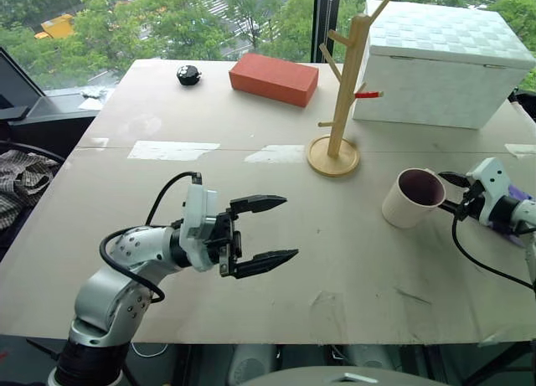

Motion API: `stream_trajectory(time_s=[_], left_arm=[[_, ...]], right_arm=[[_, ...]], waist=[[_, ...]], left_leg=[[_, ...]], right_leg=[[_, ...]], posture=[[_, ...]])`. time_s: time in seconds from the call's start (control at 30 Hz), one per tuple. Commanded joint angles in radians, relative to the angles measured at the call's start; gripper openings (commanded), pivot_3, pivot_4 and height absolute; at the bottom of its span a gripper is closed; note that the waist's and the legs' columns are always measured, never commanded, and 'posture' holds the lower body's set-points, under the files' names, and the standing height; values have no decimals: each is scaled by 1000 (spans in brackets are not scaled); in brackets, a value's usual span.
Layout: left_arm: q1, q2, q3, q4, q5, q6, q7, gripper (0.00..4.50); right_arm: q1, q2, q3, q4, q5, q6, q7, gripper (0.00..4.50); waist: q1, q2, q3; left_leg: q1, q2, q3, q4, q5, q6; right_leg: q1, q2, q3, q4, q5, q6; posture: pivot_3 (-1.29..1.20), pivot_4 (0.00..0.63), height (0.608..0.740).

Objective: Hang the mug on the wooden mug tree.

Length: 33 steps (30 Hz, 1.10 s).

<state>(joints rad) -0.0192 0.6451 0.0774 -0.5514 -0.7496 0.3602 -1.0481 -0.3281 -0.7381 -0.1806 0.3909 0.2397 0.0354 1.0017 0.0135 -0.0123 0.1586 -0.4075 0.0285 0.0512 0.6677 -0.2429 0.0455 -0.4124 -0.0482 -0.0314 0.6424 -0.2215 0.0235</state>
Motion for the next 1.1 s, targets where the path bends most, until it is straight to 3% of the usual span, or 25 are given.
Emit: stream_trajectory(time_s=[0.03,0.1,0.13,0.63,0.83,1.0,1.1], left_arm=[[6,9,24,-59,-18,-6,18,4500],[4,9,24,-63,-21,-1,25,4500],[2,9,22,-65,-23,2,28,4500],[-11,6,6,-50,-26,11,18,4500],[-21,4,3,-40,-24,11,10,4500],[-21,5,5,-38,-26,11,8,4500],[-14,6,7,-41,-26,10,8,4500]], right_arm=[[1,-7,-9,-40,29,7,21,1297],[17,-13,-12,-60,38,15,26,242],[27,-16,-13,-71,41,19,28,106],[288,-25,-44,-435,112,182,-30,106],[344,-15,-34,-567,157,250,-39,106],[325,-19,-74,-544,164,269,-72,106],[318,-44,-95,-494,124,237,-94,844]], waist=[[0,0,0],[1,0,0],[1,0,0],[0,0,0],[1,0,0],[1,0,0],[2,0,0]], left_leg=[[0,0,0,0,0,0],[0,0,0,0,0,0],[0,0,0,0,0,0],[0,0,0,0,0,0],[1,1,0,0,0,0],[0,1,0,0,0,0],[0,0,0,0,0,0]], right_leg=[[0,0,0,0,0,0],[0,0,0,0,0,0],[0,0,0,0,0,0],[0,0,-1,0,-1,2],[0,0,-1,0,-2,3],[0,0,0,0,-2,3],[0,-1,-1,0,-2,3]], posture=[[0,150,740],[0,150,740],[0,150,740],[0,150,740],[0,150,740],[0,150,740],[0,150,740]])
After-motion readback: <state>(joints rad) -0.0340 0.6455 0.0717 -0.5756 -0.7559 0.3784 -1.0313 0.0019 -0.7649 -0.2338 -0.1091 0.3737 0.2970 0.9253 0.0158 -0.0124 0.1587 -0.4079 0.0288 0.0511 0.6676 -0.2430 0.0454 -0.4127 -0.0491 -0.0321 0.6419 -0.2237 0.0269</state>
